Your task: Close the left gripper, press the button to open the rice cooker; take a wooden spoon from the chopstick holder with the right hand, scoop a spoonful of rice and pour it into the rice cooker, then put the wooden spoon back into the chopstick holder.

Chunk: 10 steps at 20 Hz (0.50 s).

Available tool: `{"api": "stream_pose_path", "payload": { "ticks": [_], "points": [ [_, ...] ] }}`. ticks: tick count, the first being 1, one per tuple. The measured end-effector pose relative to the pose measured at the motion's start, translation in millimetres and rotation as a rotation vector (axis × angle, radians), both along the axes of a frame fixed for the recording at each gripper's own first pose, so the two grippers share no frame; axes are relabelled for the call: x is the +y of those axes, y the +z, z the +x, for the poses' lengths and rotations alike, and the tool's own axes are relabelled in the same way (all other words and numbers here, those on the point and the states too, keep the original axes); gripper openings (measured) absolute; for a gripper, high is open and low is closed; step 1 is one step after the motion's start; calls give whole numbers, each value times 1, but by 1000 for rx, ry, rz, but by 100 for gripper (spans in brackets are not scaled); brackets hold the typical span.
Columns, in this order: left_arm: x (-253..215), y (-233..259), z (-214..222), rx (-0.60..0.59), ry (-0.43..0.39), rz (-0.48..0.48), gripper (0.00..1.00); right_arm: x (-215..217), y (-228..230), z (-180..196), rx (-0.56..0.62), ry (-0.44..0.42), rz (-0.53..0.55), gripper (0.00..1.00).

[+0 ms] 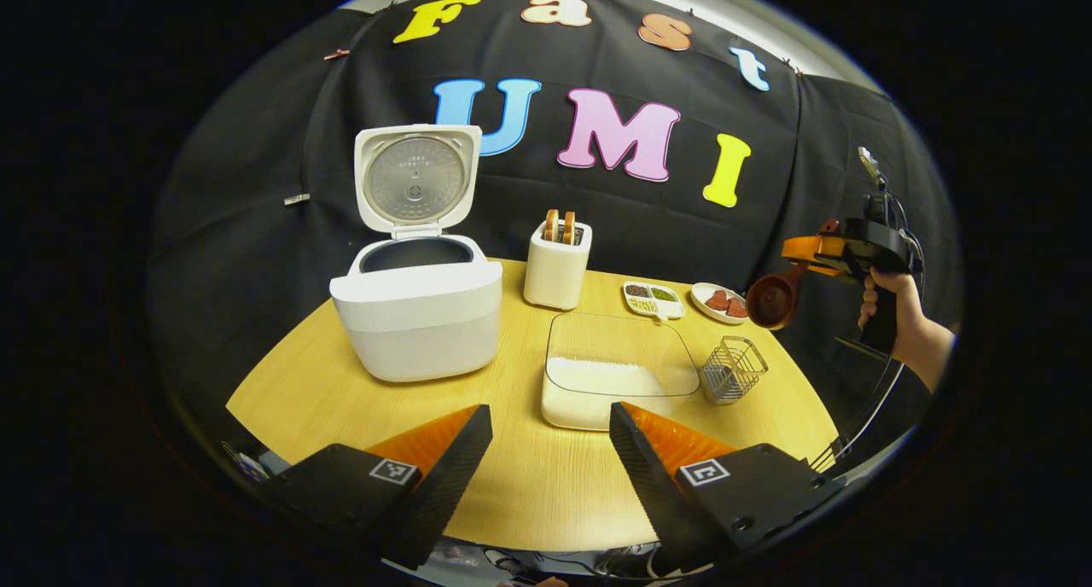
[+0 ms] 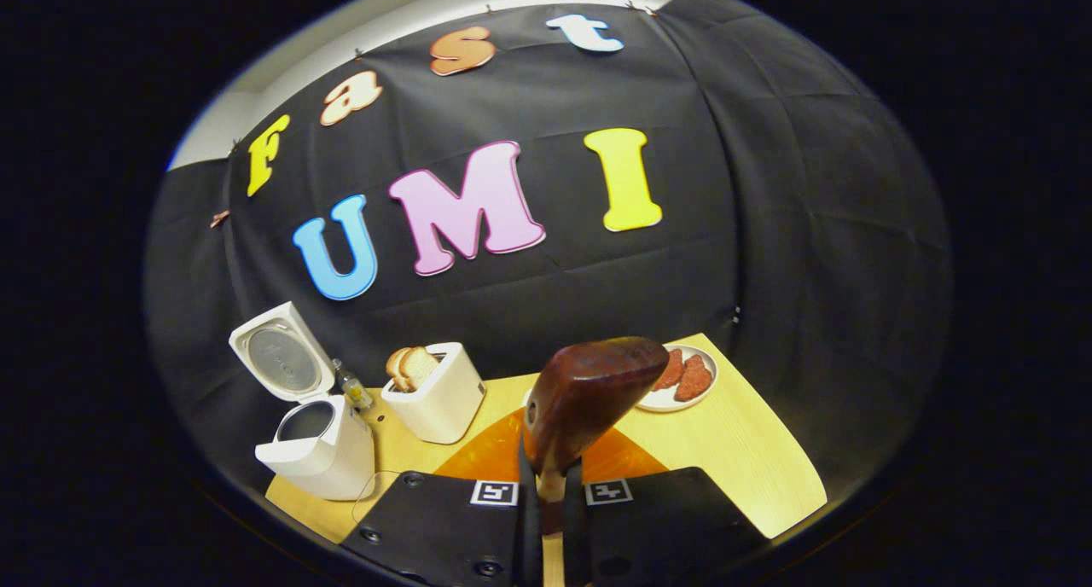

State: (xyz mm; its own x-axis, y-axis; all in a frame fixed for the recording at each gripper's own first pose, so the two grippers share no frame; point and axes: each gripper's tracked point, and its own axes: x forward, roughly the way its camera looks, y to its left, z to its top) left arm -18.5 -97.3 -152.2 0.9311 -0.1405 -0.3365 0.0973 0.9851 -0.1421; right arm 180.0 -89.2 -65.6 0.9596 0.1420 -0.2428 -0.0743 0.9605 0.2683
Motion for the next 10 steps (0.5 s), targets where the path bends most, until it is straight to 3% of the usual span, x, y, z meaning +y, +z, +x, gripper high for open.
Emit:
{"api": "stream_pose_path", "payload": {
  "ticks": [3,10],
  "points": [
    [-18,9,0,-3,58,-26,96,-19,-34,7,68,-24,76,14],
    [-44,30,-14,-9,188,-131,96,-28,-99,19,184,-23,118,14]
  ]
}}
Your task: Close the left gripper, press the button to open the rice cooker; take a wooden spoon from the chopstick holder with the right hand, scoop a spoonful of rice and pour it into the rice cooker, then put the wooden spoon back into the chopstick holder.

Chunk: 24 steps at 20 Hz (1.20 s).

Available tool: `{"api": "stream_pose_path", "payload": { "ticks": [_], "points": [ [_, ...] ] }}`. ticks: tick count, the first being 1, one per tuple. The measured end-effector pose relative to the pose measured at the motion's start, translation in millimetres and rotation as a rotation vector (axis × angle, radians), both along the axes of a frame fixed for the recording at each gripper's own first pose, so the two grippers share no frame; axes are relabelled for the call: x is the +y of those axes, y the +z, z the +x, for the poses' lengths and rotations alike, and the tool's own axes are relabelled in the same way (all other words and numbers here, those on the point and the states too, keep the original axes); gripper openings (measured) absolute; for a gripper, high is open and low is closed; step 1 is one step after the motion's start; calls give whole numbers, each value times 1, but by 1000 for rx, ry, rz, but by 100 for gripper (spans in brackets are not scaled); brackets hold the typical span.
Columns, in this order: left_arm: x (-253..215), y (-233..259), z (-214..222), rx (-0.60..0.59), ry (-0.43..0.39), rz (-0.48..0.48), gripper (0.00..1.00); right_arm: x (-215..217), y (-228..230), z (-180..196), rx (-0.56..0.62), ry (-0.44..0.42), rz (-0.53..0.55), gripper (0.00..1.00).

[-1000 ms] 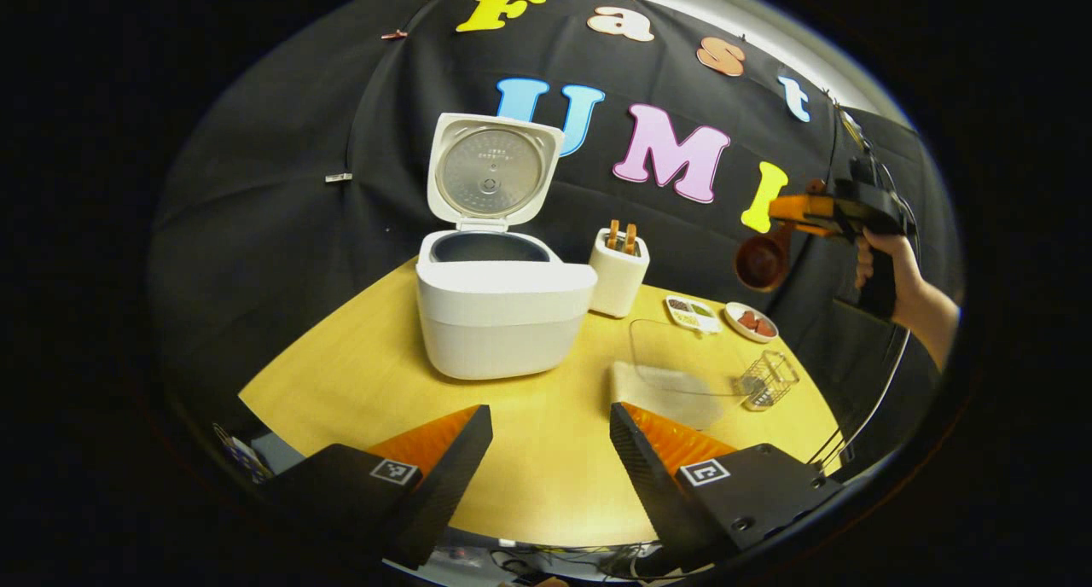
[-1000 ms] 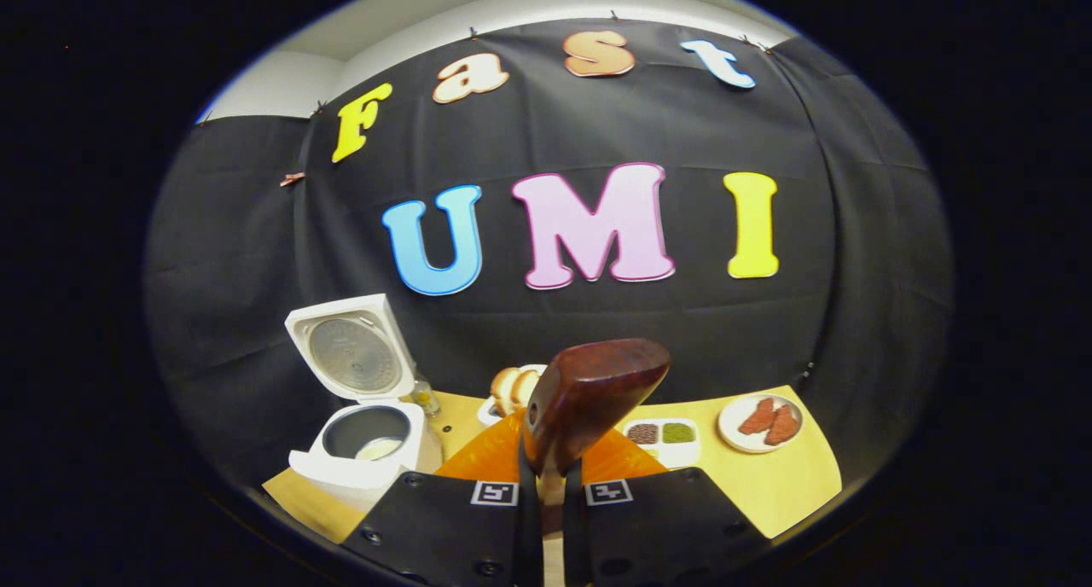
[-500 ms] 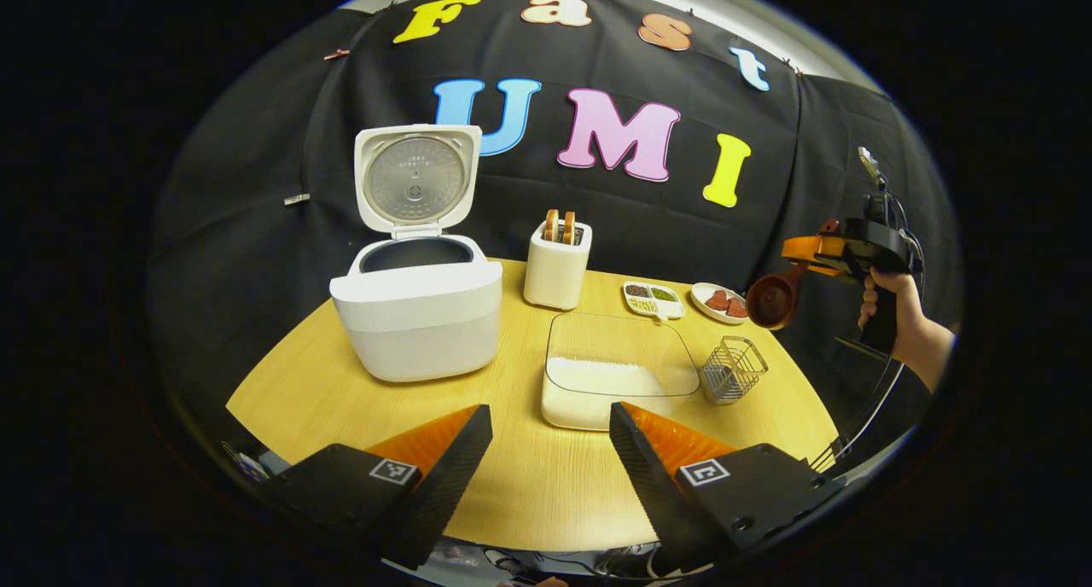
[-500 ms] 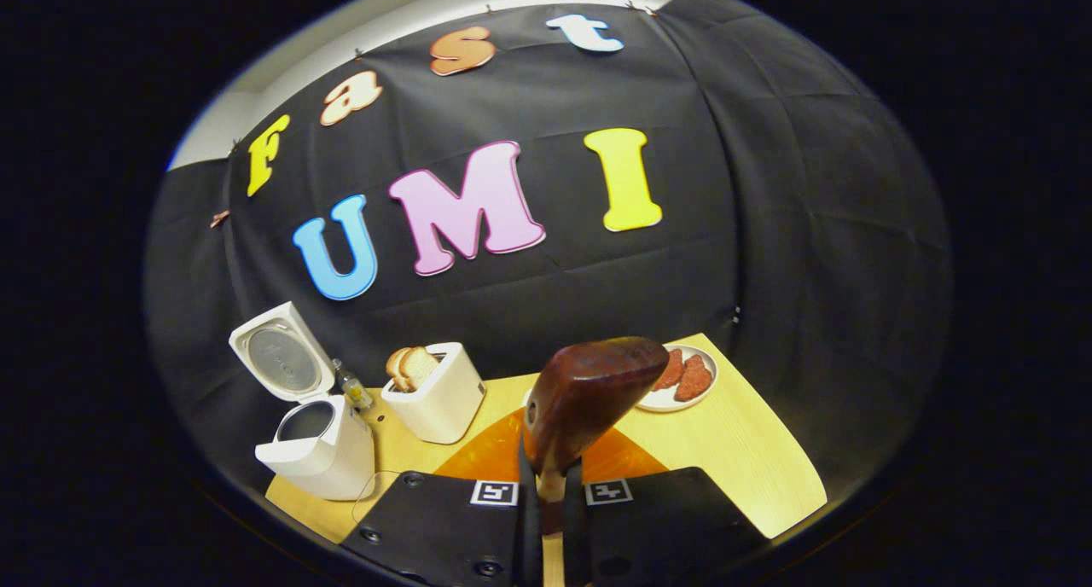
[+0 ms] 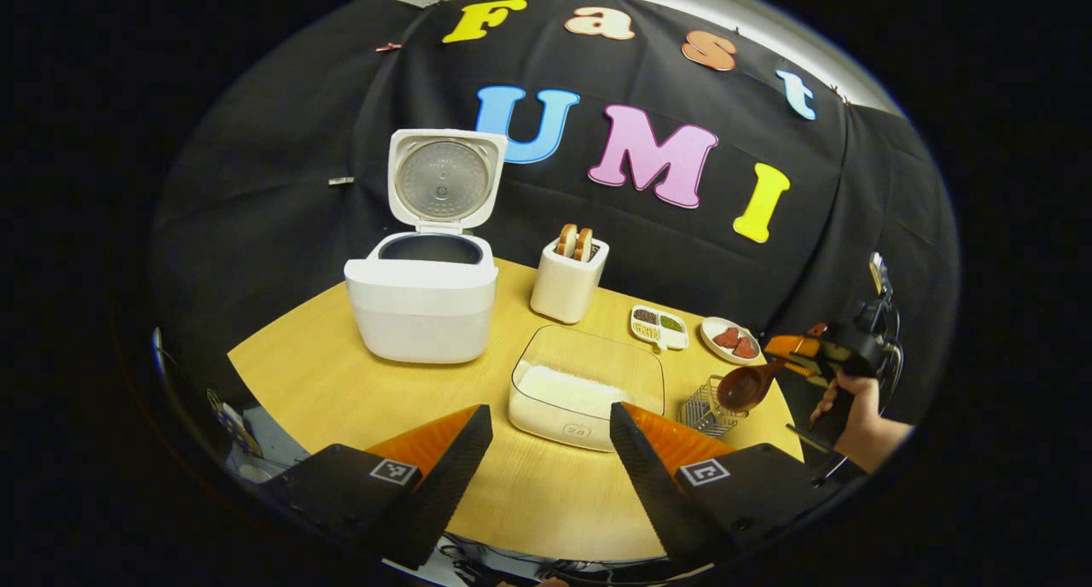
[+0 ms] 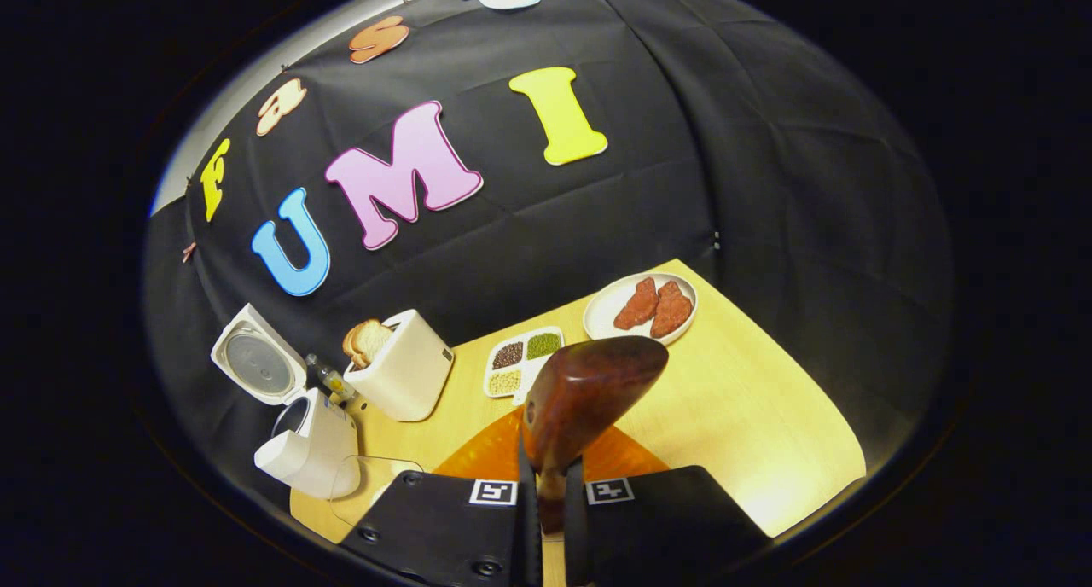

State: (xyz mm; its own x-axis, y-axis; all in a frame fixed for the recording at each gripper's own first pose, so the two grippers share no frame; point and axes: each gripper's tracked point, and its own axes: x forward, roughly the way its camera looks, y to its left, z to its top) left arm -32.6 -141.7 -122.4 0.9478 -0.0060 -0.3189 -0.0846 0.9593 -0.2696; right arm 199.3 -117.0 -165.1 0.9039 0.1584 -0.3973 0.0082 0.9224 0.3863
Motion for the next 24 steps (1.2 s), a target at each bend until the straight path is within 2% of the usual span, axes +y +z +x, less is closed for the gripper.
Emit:
{"api": "stream_pose_path", "payload": {
  "ticks": [3,7,11,13,16,17,18,24],
  "points": [
    [9,2,-3,-4,52,12,96,7,-23,5,42,-12,16,15],
    [30,1,-6,2,107,12,96,13,-42,9,76,-2,-16,17],
    [54,9,-2,-9,130,15,96,18,-49,5,91,-23,-16,23],
    [69,20,3,-31,128,42,96,18,-42,-3,77,-37,-7,22],
    [96,42,19,-79,99,82,96,12,-35,-22,69,-64,-37,100],
    [105,50,27,-93,90,91,96,4,-30,-30,57,-91,-64,92],
    [115,61,36,-109,79,98,96,-2,-23,-38,37,-116,-87,99],
    [173,139,95,-193,44,155,96,-25,26,-100,-82,-182,-256,99]
  ]
}}
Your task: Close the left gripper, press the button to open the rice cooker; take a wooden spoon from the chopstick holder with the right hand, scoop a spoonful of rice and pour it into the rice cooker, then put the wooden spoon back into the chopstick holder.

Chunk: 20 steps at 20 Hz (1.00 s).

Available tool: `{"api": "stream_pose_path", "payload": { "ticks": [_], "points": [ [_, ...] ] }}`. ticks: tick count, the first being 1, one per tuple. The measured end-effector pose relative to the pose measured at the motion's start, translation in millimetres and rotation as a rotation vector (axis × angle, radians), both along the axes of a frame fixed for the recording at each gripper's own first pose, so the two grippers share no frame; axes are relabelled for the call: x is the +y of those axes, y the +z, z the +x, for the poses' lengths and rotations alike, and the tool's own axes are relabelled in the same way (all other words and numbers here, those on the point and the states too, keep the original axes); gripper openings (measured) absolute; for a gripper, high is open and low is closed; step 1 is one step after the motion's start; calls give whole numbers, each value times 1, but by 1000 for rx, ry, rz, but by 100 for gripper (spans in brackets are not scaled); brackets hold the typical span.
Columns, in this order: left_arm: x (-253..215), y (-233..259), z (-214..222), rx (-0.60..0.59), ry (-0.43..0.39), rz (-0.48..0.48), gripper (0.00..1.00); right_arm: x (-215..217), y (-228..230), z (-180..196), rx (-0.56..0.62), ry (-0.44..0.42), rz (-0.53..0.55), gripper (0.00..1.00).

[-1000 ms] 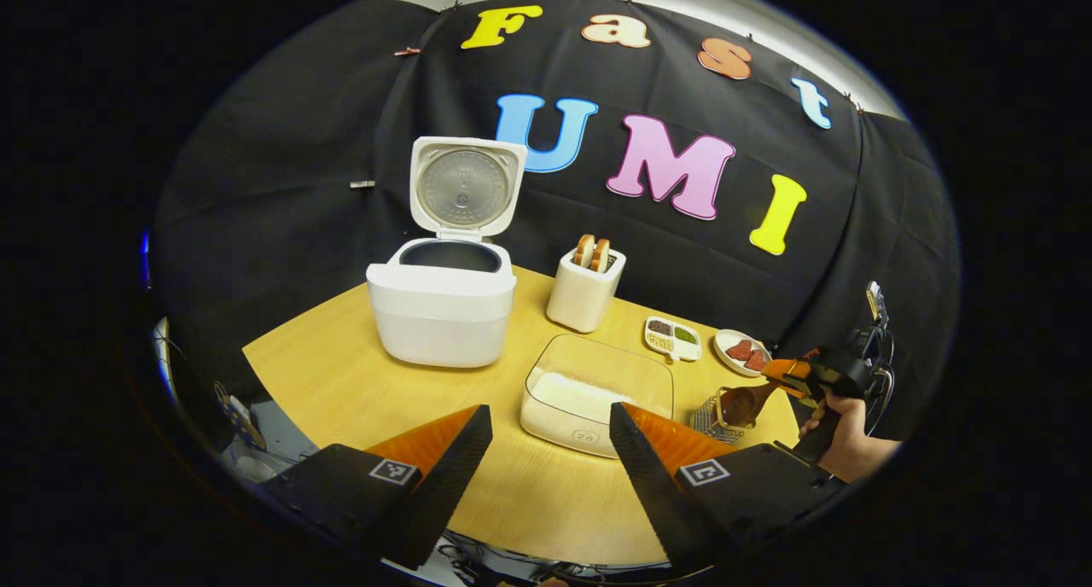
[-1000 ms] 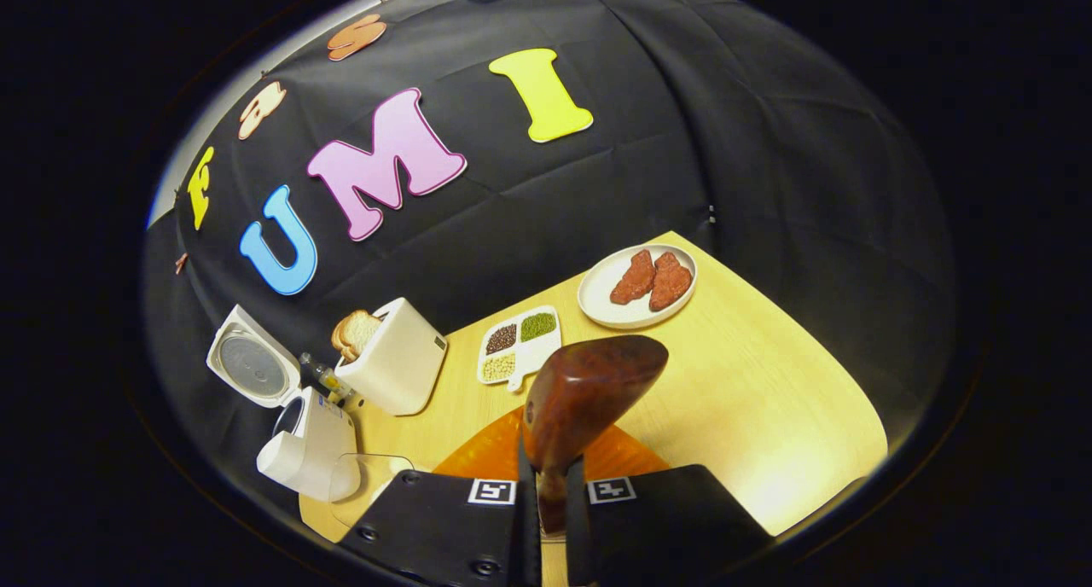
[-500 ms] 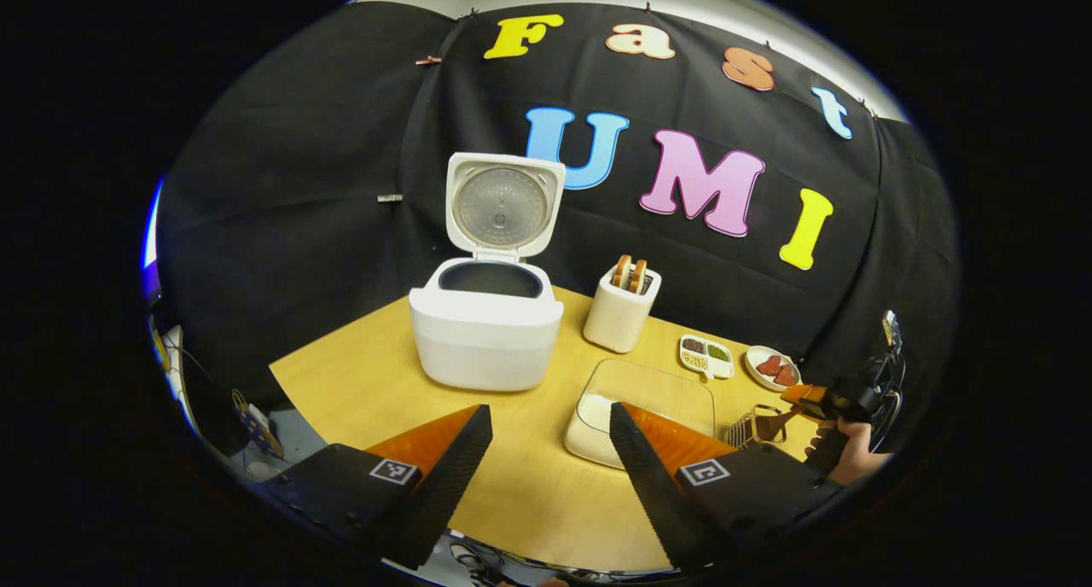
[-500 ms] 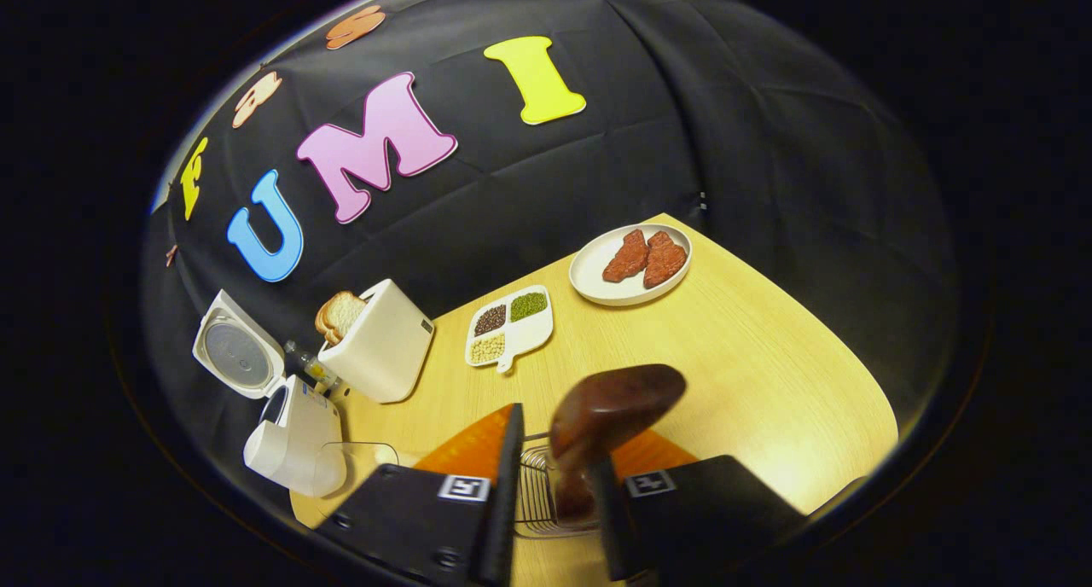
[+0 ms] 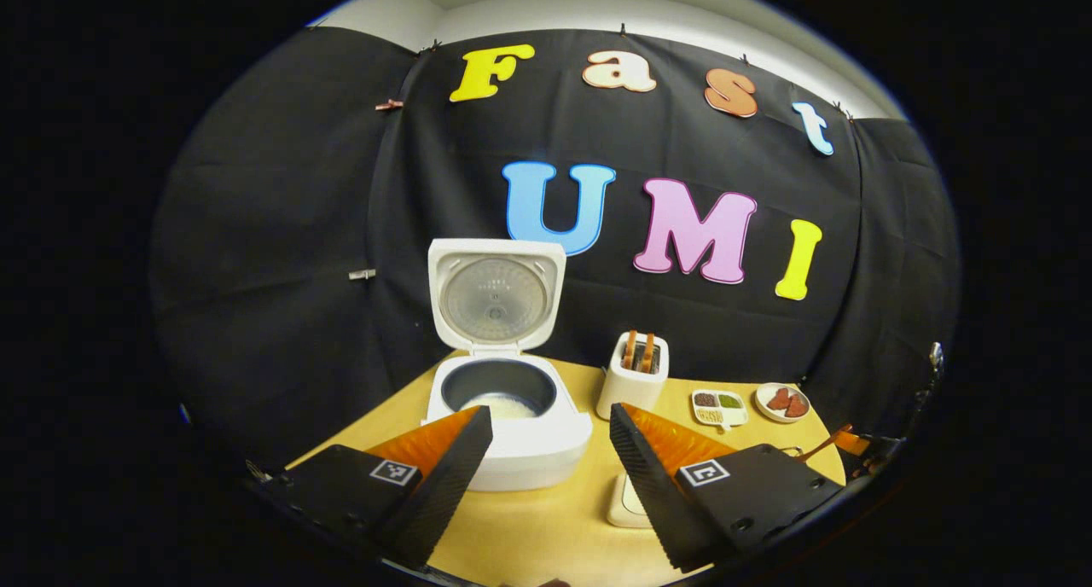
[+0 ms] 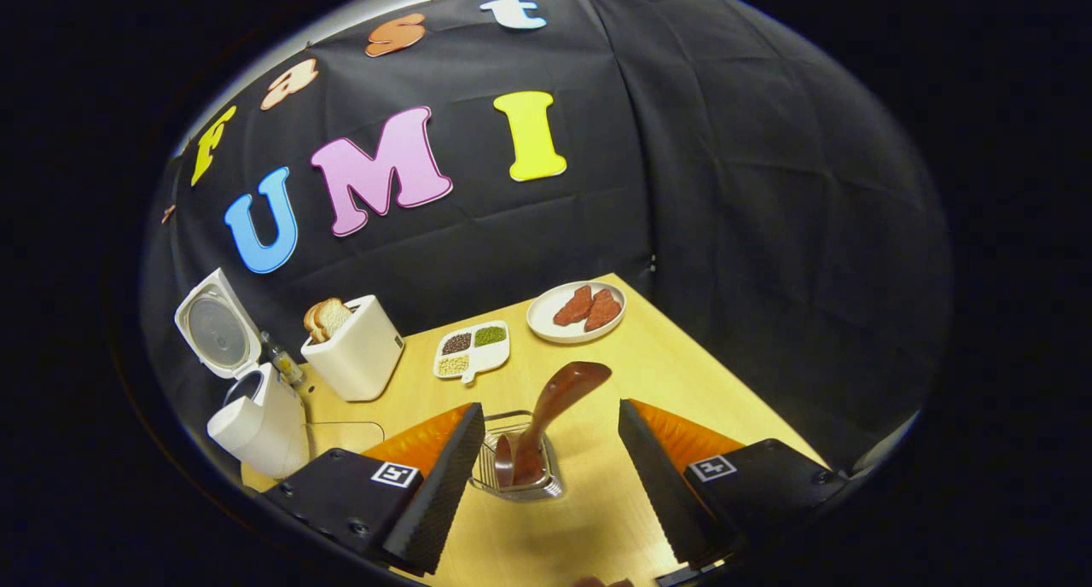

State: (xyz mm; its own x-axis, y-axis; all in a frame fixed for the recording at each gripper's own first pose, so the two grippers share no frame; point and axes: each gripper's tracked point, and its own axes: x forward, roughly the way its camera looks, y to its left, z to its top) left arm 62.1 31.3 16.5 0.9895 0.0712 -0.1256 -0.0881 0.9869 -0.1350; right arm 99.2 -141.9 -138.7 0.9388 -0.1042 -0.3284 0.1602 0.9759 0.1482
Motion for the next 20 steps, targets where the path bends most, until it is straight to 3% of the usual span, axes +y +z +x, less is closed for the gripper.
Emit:
{"api": "stream_pose_path", "payload": {
  "ticks": [4,10,16,20],
  "points": [
    [34,44,47,-25,-21,-51,96,3,28,-40,-55,-26,-105,98],
    [82,98,129,-75,-31,2,95,49,62,-83,-115,1,-220,98],
    [118,142,219,-110,-37,29,95,76,79,-108,-129,-32,-218,99],
    [137,146,278,-125,-24,139,94,88,90,-131,-142,-43,-240,99]
  ]
}}
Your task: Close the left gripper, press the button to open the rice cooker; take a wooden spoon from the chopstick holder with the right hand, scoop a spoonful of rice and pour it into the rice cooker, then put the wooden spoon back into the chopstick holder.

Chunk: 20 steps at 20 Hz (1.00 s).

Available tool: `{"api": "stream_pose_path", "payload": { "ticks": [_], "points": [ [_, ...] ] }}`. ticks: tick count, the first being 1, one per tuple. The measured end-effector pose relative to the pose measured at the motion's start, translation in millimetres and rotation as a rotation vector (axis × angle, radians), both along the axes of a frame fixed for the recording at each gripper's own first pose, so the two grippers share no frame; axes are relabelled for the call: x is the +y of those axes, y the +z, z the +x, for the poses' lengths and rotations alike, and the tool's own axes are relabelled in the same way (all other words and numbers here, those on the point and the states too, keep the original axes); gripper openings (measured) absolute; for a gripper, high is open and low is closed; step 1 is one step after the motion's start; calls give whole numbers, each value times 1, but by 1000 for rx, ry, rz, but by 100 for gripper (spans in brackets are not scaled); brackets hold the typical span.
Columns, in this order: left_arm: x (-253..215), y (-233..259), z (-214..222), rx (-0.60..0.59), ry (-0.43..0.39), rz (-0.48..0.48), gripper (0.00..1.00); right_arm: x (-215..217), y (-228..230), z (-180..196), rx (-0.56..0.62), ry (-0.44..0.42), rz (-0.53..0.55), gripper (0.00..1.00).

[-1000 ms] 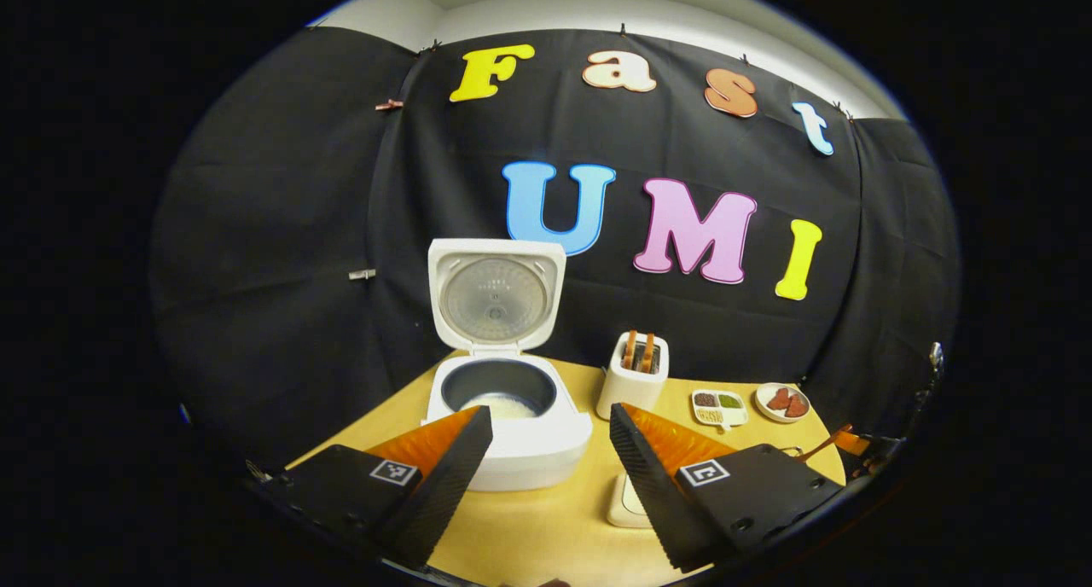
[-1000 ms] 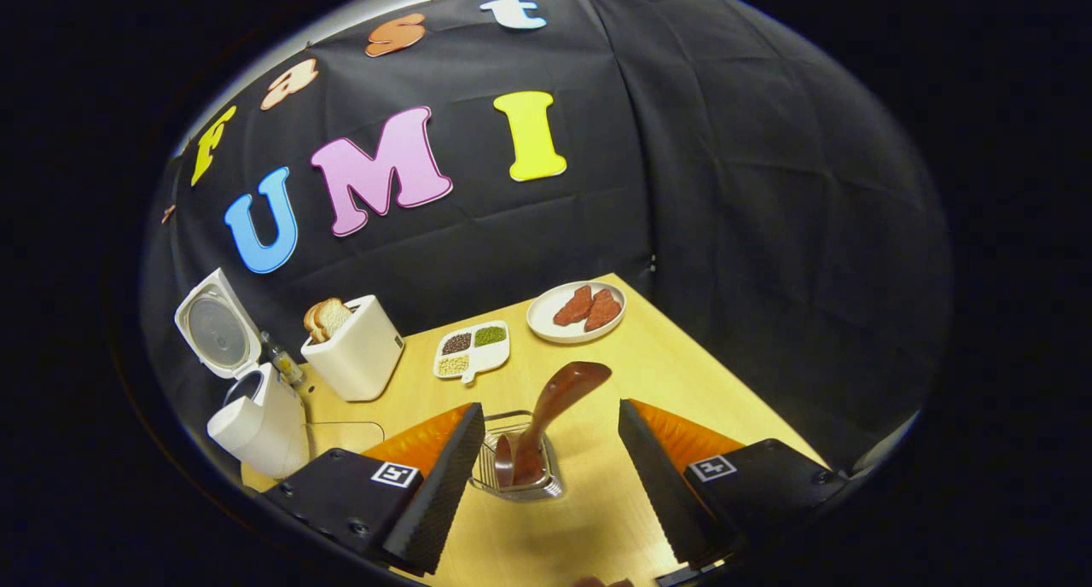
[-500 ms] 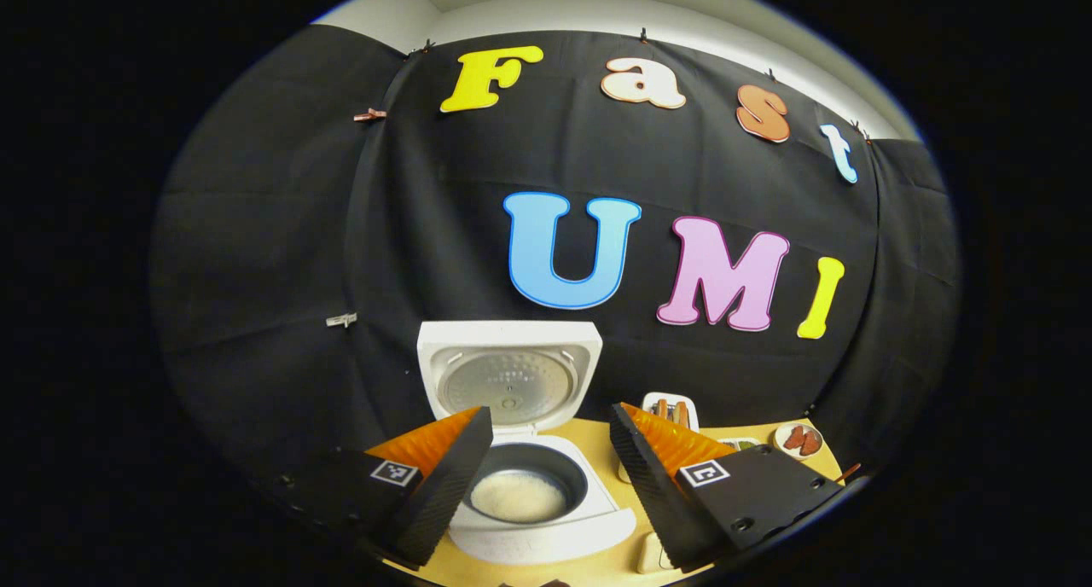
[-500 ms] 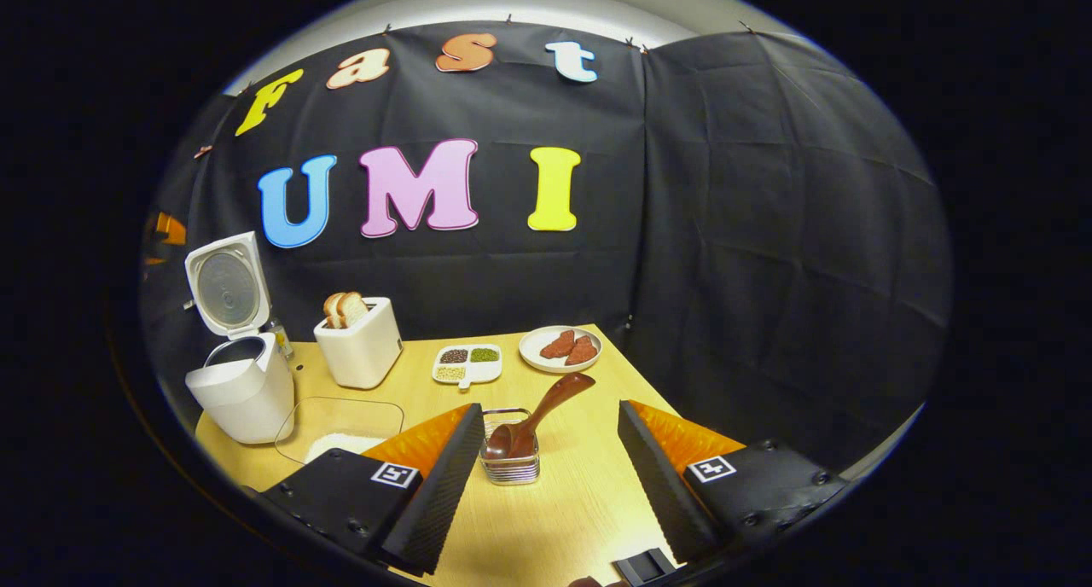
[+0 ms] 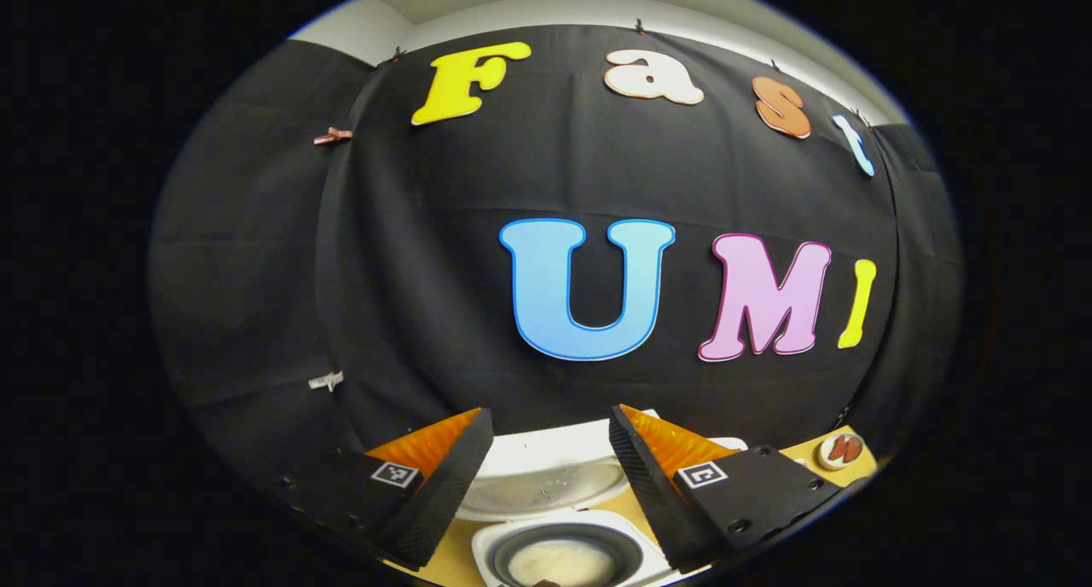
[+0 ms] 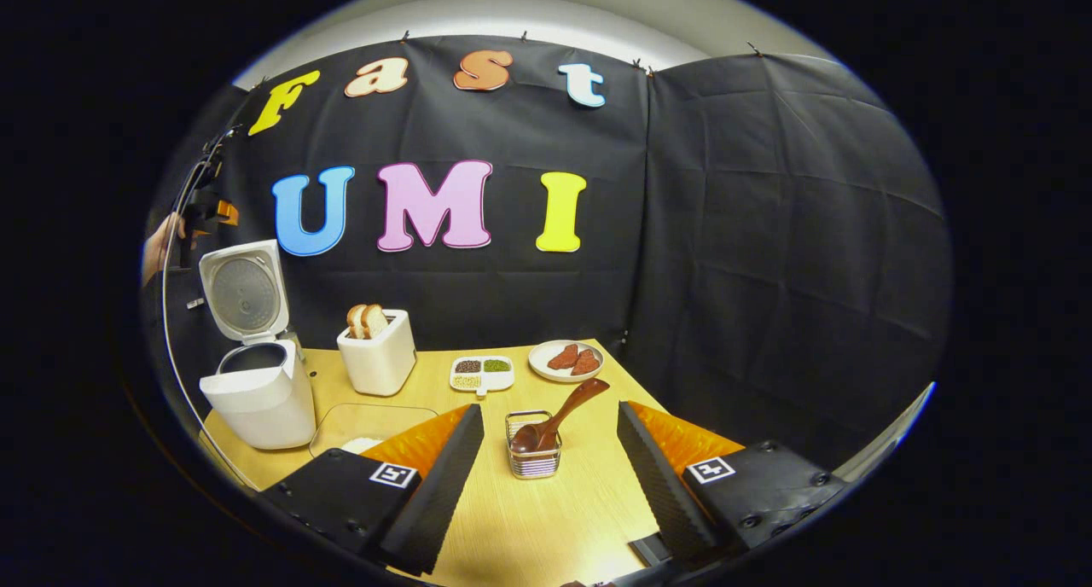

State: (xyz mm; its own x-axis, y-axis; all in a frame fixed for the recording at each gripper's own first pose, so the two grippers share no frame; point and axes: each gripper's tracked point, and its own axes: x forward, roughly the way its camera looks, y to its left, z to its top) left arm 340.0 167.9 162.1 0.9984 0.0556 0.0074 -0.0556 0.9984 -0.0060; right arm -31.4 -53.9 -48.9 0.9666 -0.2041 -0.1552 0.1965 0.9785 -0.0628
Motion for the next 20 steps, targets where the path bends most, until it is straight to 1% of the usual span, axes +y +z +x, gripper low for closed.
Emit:
{"api": "stream_pose_path", "payload": {
  "ticks": [2,4,5,9,11,13,15,17,20],
  "points": [
    [7,-1,18,-14,22,13,94,6,4,-8,1,-7,15,98],
    [9,4,32,-60,30,-22,94,12,5,-14,6,-4,25,98],
    [9,0,40,-58,33,-35,94,15,6,-16,11,2,29,98],
    [9,-22,66,13,38,-41,94,28,13,-18,5,11,51,99],
    [11,-41,71,70,53,-69,94,36,13,-18,2,20,64,98],
    [9,-42,66,87,70,-62,96,43,13,-18,2,40,52,98],
    [6,-47,58,119,77,-73,96,49,9,-18,11,64,35,99],
    [-1,-53,44,154,66,-96,97,56,5,-16,20,89,37,98],
    [-13,-64,17,176,35,-97,98,64,-2,-13,32,119,55,99]
  ]
}}
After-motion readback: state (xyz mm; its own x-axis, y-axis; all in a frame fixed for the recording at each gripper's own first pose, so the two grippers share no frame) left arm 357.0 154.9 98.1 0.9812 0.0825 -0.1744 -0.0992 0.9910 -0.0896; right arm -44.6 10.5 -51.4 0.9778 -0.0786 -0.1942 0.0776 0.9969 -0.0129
